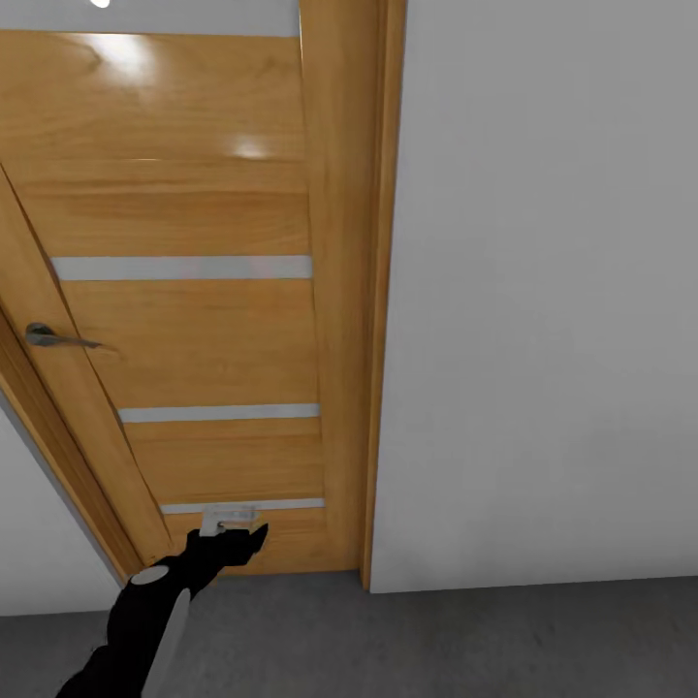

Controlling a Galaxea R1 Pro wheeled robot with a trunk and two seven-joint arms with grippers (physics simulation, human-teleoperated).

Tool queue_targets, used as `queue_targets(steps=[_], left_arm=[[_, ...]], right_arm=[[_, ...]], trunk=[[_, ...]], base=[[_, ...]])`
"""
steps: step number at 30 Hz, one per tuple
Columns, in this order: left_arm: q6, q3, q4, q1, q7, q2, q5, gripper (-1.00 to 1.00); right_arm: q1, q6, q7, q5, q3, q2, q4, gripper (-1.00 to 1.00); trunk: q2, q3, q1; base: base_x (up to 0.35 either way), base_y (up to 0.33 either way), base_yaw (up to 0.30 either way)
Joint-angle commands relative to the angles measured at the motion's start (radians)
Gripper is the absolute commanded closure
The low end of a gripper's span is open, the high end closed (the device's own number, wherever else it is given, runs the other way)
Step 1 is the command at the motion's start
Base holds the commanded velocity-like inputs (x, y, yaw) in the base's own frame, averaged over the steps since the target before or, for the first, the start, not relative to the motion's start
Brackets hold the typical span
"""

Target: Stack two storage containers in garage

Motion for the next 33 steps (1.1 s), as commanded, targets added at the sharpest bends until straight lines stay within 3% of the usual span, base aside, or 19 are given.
queue_targets(steps=[1,2,10,15,20,22,27,33], left_arm=[[0.020,0.001,-0.001,-0.026,-0.003,0.000,0.000,-1.00],[0.048,0.001,-0.001,-0.070,-0.003,0.002,0.000,-1.00],[0.103,0.003,0.006,-0.262,0.004,0.008,-0.010,-1.00],[0.110,0.020,0.035,-0.340,0.022,0.015,-0.014,-1.00],[0.111,0.097,0.091,-0.427,0.043,0.054,-0.015,-1.00],[0.112,0.112,0.106,-0.457,0.046,0.066,-0.015,-1.00],[0.109,0.131,0.152,-0.520,0.060,0.092,-0.017,-1.00],[0.093,0.138,0.299,-0.615,0.121,0.128,-0.014,-1.00]], right_arm=[[0.000,-0.001,0.000,0.000,0.001,0.000,-0.001,-1.00],[0.000,-0.001,0.000,0.000,0.001,-0.001,-0.003,-1.00],[0.000,-0.001,0.000,0.002,0.001,-0.002,-0.005,-1.00],[0.000,-0.001,0.000,0.003,0.000,-0.004,-0.007,-1.00],[0.000,-0.001,0.000,0.003,0.000,-0.005,-0.007,-1.00],[0.000,-0.001,0.000,0.004,0.000,-0.006,-0.007,-1.00],[0.000,-0.001,0.000,0.003,0.000,-0.008,-0.007,-1.00],[0.000,-0.001,0.000,0.003,0.000,-0.009,-0.007,-1.00]], trunk=[[-0.001,-0.001,0.000],[-0.001,-0.001,0.000],[-0.001,-0.001,0.000],[-0.001,-0.001,0.000],[-0.001,-0.001,0.000],[-0.001,-0.001,0.000],[-0.001,-0.001,0.000],[-0.001,-0.001,0.000]], base=[[0.000,0.000,0.000],[0.000,0.000,0.000],[0.000,0.000,0.000],[0.000,0.000,0.000],[0.000,0.000,0.000],[0.000,0.000,0.000],[0.000,0.000,0.000],[0.000,0.000,0.000]])
